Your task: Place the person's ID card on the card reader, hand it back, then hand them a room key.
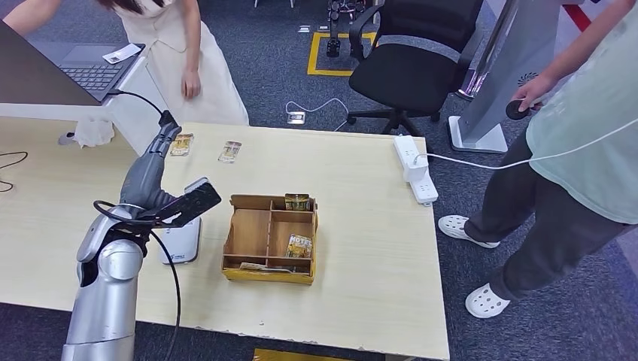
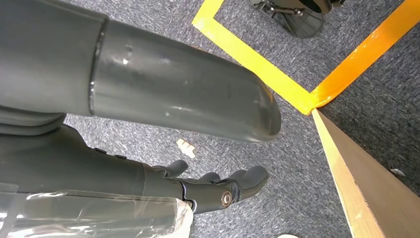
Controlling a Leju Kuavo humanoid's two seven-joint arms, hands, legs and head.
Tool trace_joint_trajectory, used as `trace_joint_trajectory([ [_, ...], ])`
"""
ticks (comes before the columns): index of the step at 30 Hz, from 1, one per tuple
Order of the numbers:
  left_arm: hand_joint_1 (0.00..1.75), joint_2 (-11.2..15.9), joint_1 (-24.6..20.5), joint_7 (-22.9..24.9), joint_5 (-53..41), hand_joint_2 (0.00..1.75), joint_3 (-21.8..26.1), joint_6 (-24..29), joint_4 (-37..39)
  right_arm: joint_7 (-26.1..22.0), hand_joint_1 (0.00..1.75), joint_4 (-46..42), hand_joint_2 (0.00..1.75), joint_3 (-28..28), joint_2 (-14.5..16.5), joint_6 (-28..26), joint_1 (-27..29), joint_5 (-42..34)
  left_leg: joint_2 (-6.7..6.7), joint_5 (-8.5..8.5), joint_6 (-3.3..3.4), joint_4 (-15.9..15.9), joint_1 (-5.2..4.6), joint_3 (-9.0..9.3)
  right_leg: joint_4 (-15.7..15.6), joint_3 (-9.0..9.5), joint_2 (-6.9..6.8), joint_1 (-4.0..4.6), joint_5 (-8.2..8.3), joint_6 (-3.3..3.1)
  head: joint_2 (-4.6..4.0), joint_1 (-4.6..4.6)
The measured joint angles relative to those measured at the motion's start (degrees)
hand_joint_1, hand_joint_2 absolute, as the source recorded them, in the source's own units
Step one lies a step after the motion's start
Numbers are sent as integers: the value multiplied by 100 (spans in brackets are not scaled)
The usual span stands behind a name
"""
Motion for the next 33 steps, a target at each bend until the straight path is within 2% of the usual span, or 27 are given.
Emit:
trace_joint_trajectory([
  [3,0,2,-1,-26,-19,175,-2,-31,-2,0,0,0,0,0,0,-1,0,-1,0,0,0,0,0,0,0,0,0,0,0,0,0,-1],
  [4,0,80,7,-129,-93,175,-32,-149,-39,1,0,6,0,-1,-2,-10,-3,-9,3,1,-1,1,2,1,0,-4,4,2,0,0,-1,3],
  [5,0,258,23,-334,-202,175,-137,-378,-143,1,0,29,0,-1,-8,-39,-8,-25,15,1,-2,2,6,1,0,-15,16,6,3,-5,-1,11],
  [6,0,550,37,-584,-290,175,-349,-647,-304,-4,0,74,0,-4,-17,-88,-15,-42,34,1,-4,5,10,-1,0,-28,34,10,8,-10,-1,15],
  [8,0,1295,-8,-822,-293,175,-1043,-1033,-719,-23,0,217,0,-29,-42,-205,-29,-64,66,1,-7,7,14,-10,0,-47,64,15,17,-18,0,3],
  [11,0,2186,-205,-353,-17,175,-2746,-999,-1141,-58,0,406,0,-74,-66,-291,-80,-62,55,0,-8,0,13,-17,1,-35,53,14,16,-15,0,-17],
  [13,0,2629,-249,-209,123,175,-3787,-924,-1307,-69,0,477,0,-95,-76,-305,-120,-58,63,-2,-10,-1,13,-16,1,-34,61,14,17,-15,0,-4],
  [14,0,2796,-263,-186,168,175,-4103,-885,-1357,-70,0,502,0,-107,-78,-304,-129,-54,68,-2,-10,-1,13,-15,1,-36,65,14,18,-15,0,-3],
  [17,0,3198,-370,-154,240,175,-4611,-786,-1443,-78,0,554,0,-127,-81,-299,-138,-36,55,-2,-10,-1,13,-16,1,-36,51,14,16,-13,0,-3],
  [20,0,3446,-426,-146,264,175,-4940,-756,-1495,-85,0,586,0,-133,-83,-299,-145,-19,42,-1,-12,-1,14,-17,1,-33,42,14,14,-12,0,-4],
  [23,0,3573,-460,-144,283,175,-5107,-721,-1530,-91,0,610,0,-146,-83,-299,-148,-1,40,0,-13,-1,14,-18,1,-32,41,14,14,-12,0,-6],
  [33,0,3745,-544,-43,313,175,-5389,-602,-1574,-120,0,638,0,-192,-83,-288,-151,66,37,0,-12,-1,13,-20,1,-31,36,13,14,-12,0,-7],
])
